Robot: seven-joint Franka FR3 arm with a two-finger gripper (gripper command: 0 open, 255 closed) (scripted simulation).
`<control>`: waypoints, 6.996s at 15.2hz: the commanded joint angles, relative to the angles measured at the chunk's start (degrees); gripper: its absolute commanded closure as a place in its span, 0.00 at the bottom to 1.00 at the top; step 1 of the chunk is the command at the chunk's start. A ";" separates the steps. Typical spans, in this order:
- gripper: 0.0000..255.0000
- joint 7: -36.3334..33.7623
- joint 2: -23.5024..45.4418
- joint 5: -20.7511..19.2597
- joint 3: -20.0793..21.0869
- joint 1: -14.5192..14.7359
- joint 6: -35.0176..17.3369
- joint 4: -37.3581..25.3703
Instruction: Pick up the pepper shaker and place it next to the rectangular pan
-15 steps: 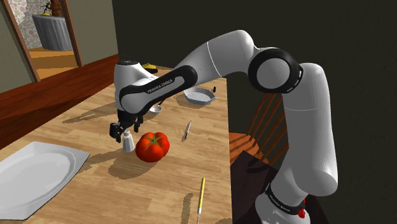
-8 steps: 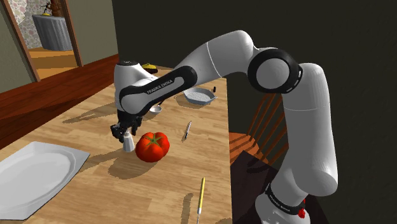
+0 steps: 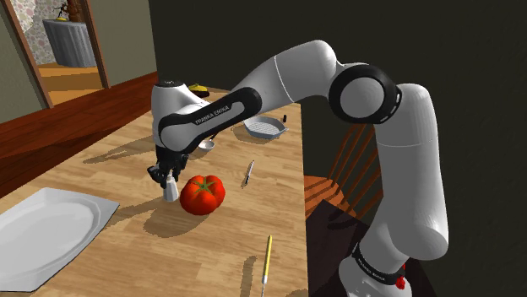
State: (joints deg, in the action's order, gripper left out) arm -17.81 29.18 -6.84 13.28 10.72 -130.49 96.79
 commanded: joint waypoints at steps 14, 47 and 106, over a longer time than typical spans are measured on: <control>1.00 0.72 -4.30 1.31 0.74 -0.39 8.08 -3.84; 1.00 15.33 -13.05 6.06 -2.40 -10.32 20.99 -8.12; 1.00 41.80 0.56 10.12 -10.32 -26.91 4.60 -4.15</control>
State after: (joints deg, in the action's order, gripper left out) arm 23.99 29.74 3.27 2.96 -16.20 -125.87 92.63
